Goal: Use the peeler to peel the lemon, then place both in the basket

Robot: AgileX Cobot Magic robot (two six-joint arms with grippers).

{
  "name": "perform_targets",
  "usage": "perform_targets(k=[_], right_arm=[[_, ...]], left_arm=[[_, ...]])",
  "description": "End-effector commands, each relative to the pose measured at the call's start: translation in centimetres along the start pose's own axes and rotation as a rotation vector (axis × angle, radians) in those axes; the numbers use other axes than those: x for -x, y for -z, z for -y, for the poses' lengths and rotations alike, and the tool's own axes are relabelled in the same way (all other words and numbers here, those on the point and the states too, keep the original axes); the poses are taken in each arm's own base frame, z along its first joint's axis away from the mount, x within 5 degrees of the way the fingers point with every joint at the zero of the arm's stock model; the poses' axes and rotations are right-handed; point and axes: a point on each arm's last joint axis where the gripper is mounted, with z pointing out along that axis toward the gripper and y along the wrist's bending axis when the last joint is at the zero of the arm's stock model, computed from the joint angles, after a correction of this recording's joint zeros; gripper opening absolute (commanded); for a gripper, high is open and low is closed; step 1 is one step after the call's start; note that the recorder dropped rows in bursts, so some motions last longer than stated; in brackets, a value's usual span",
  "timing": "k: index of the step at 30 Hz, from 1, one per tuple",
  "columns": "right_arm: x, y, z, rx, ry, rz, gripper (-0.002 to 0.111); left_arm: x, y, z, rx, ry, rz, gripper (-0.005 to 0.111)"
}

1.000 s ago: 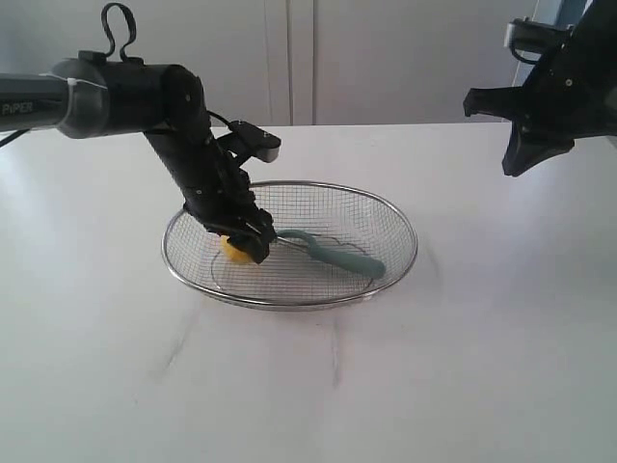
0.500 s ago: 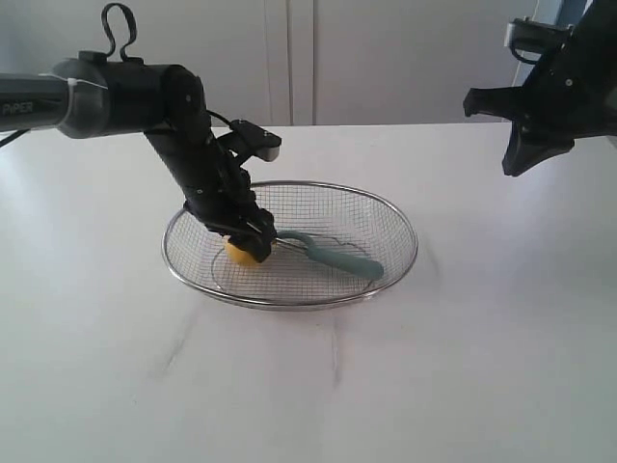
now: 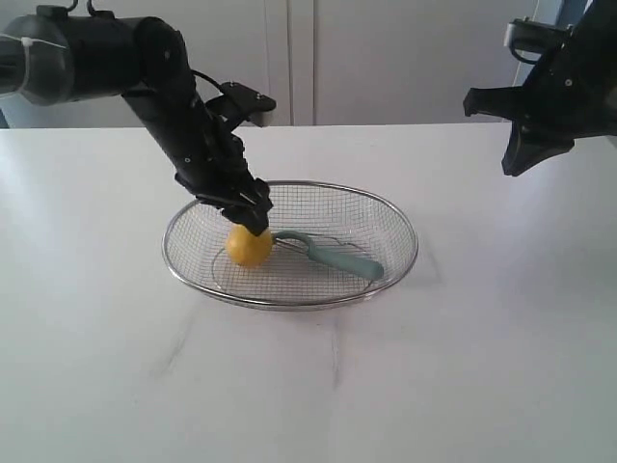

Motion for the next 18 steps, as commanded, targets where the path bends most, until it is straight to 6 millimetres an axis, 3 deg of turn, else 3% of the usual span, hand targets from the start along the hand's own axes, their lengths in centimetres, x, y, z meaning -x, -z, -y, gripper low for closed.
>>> perform_targets(k=[1, 12, 18], right_arm=[[0.2, 0.8, 0.2, -0.001, -0.009, 0.029, 0.0], [0.2, 0.8, 0.2, -0.001, -0.009, 0.029, 0.0], [0.2, 0.8, 0.2, 0.003, -0.01, 0.028, 0.0]], left_arm=[[-0.3, 1.1, 0.4, -0.023, 0.028, -0.04, 0.061], [-1.2, 4.0, 0.3, 0.041, 0.085, -0.118, 0.001], [-2.2, 5.6, -1.1, 0.069, 0.212, -0.146, 0.0]])
